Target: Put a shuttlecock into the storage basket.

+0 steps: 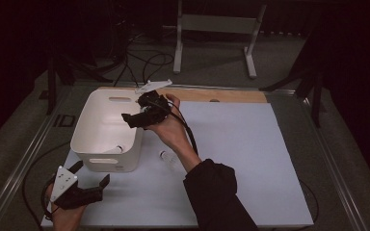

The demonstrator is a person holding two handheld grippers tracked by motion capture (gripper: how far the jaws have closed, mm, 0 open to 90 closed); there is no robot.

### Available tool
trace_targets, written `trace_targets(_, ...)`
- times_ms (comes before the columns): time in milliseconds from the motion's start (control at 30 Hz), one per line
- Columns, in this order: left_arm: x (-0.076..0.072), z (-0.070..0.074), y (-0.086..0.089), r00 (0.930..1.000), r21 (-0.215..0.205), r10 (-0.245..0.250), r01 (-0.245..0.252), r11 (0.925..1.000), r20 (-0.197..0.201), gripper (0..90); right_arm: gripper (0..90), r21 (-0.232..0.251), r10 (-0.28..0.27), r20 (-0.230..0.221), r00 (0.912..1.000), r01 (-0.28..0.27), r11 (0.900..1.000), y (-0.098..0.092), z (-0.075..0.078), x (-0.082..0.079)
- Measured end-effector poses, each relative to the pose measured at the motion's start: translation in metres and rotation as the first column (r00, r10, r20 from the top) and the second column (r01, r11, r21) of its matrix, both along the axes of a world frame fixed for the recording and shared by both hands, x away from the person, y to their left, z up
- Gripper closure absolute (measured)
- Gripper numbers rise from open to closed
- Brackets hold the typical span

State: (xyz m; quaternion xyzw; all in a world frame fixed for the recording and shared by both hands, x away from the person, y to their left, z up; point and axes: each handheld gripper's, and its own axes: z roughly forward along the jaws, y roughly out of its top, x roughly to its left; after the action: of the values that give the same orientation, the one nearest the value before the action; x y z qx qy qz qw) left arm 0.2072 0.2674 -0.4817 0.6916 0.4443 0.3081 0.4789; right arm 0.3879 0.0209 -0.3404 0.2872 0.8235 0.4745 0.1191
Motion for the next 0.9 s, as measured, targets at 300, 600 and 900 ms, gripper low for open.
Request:
trace_targets(300, 0.001, 0.0, -0.001, 1.0, 0.002, -0.004, 0.004, 1.0, 0.002, 0.2, 10.0, -0.03, -0.024, 0.036, 0.9991, 0.025, 0.999, -0.012, 0.004, -0.003)
trace_targets(600, 0.002, 0.0, -0.002, 1.0, 0.003, -0.006, 0.006, 1.0, 0.001, 0.2, 9.6, -0.042, -0.029, 0.062, 0.9976, 0.032, 0.999, -0.025, 0.01, -0.005)
trace_targets(900, 0.003, 0.0, -0.002, 1.0, 0.009, -0.002, 0.002, 1.0, 0.0, 0.2, 9.4, -0.054, -0.046, 0.07, 0.9964, 0.05, 0.997, -0.041, 0.015, -0.006)
